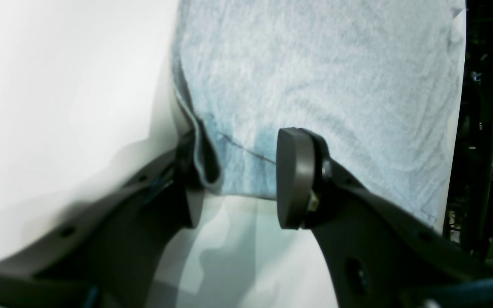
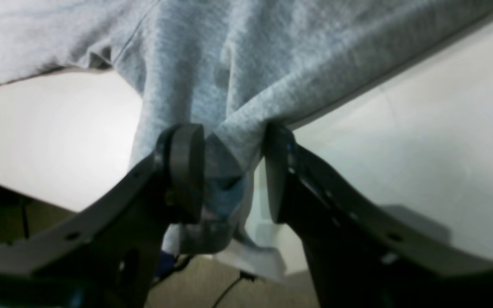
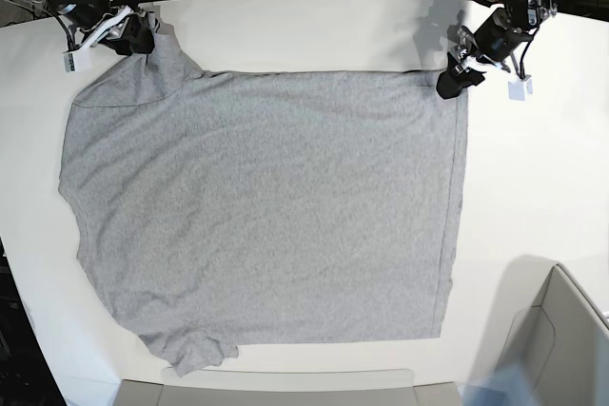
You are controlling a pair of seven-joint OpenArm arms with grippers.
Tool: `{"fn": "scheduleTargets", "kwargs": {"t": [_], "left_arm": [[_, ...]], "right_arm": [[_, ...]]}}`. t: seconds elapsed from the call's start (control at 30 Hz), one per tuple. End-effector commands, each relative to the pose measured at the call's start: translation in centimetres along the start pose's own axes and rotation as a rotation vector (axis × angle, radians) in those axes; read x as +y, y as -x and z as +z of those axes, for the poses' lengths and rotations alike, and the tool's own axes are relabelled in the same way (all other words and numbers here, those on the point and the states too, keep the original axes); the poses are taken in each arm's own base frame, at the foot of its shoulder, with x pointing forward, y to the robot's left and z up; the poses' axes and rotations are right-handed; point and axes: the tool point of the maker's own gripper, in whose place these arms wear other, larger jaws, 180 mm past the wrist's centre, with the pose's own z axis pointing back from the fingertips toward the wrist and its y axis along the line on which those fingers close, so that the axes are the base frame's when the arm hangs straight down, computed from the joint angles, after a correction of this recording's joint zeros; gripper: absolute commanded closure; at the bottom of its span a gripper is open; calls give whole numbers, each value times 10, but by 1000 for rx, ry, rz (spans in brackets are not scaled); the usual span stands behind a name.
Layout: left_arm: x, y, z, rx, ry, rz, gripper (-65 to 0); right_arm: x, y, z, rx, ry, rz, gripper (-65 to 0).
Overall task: Fold the T-shirt properly
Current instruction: 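Close both grippers on the shoulder corners of the shirt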
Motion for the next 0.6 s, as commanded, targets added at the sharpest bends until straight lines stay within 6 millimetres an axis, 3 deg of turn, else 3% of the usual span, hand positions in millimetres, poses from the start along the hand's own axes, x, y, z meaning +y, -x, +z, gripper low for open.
{"fn": "scheduleTargets", "kwargs": {"t": [0.0, 0.13, 0.4, 0.57], "left_arm": [[1, -2, 0, 20, -15, -13, -264], [-10, -5, -8, 26, 15, -9, -252], [-6, 4, -10, 66, 8, 6, -95], [1, 15, -14, 137, -5, 32, 0]], "right_arm": [[-8, 15, 2, 87, 41, 36, -240], [-5, 16, -6, 96, 50, 36, -240], [-10, 20, -12, 139, 100, 64, -226], [-21, 20, -13, 186, 163, 104, -53]]}}
